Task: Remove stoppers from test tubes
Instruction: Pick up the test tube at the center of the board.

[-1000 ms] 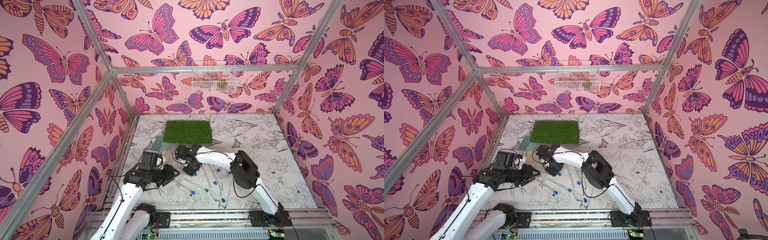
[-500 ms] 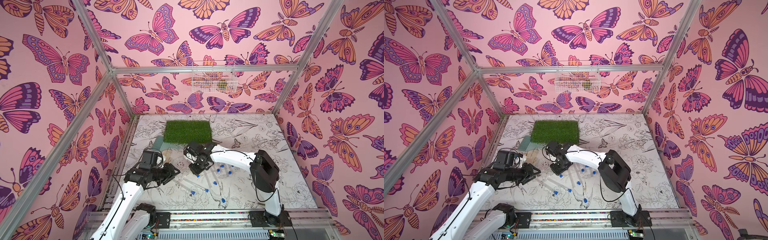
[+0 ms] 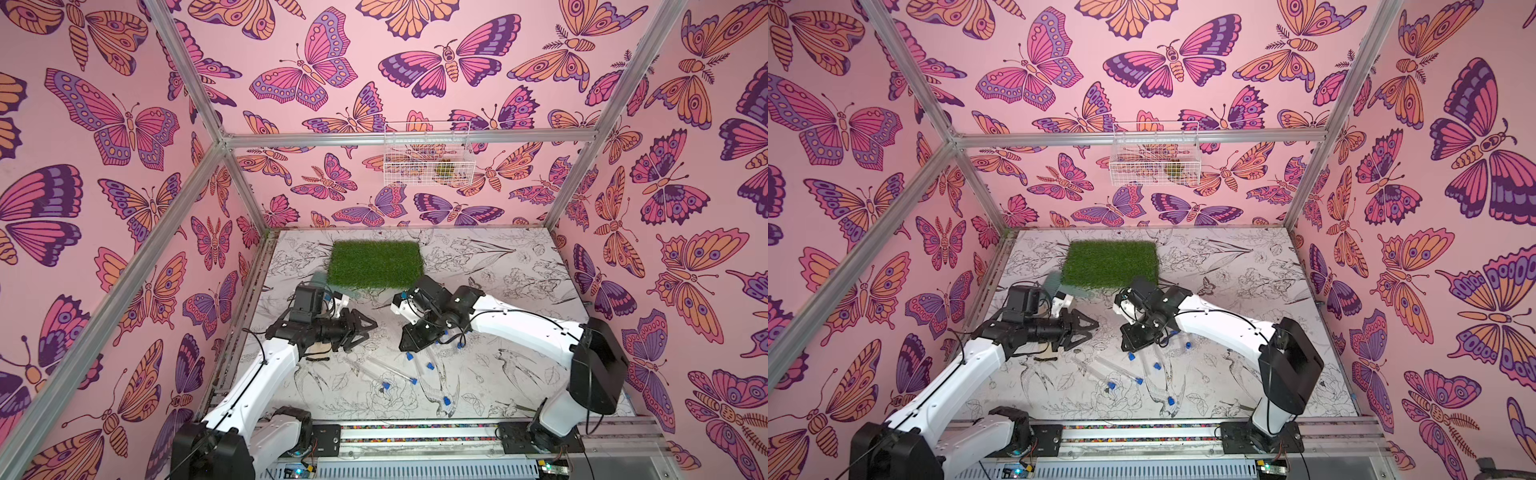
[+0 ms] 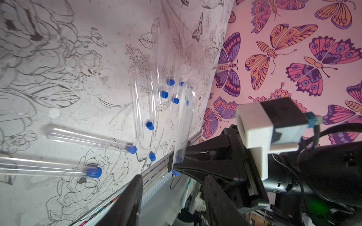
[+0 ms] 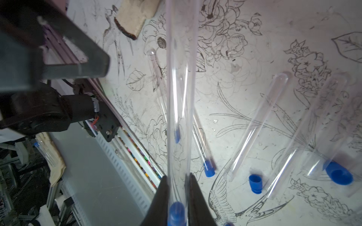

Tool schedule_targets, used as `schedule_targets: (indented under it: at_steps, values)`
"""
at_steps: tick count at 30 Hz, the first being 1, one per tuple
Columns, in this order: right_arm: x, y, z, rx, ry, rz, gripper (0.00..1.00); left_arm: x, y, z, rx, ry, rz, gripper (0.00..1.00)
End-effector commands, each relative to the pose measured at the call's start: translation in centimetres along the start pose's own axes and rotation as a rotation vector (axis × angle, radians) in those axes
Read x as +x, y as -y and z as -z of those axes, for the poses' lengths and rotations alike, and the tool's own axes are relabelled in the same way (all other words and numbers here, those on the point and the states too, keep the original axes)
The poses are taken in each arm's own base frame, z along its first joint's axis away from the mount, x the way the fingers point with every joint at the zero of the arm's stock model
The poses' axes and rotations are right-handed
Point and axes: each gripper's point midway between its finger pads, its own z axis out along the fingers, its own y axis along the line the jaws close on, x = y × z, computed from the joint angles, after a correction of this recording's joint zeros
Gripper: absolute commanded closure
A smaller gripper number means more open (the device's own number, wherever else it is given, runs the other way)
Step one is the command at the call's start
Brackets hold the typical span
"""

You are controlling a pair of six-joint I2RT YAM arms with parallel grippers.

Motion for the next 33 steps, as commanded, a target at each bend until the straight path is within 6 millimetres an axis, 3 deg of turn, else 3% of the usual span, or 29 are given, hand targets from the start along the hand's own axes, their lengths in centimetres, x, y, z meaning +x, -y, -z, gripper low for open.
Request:
schedule_targets:
  at_steps: [1,7,20,33]
  values:
    - [1.1,-1.1,0.9,-0.053,-0.016,-0.019,0.85,0.2,3.2,0.0,0.112,-0.069,-0.098,0.46]
    - [1.1,-2.2,1.4,-0.088,-0.021,-0.011,0.85,-0.1,3.9,-0.7,0.113,-0.099,-0.113,0.45]
    - [0.4,-4.4,1.9,-0.127,-0.018,0.022,0.86,-1.4,3.3,-2.3,0.068,-0.114,-0.098,0.48]
    - [-0.4,-4.5,1.5,-0.126,-0.003,0.015,0.87,-1.5,2.4,-2.2,0.016,-0.104,-0.117,0.70]
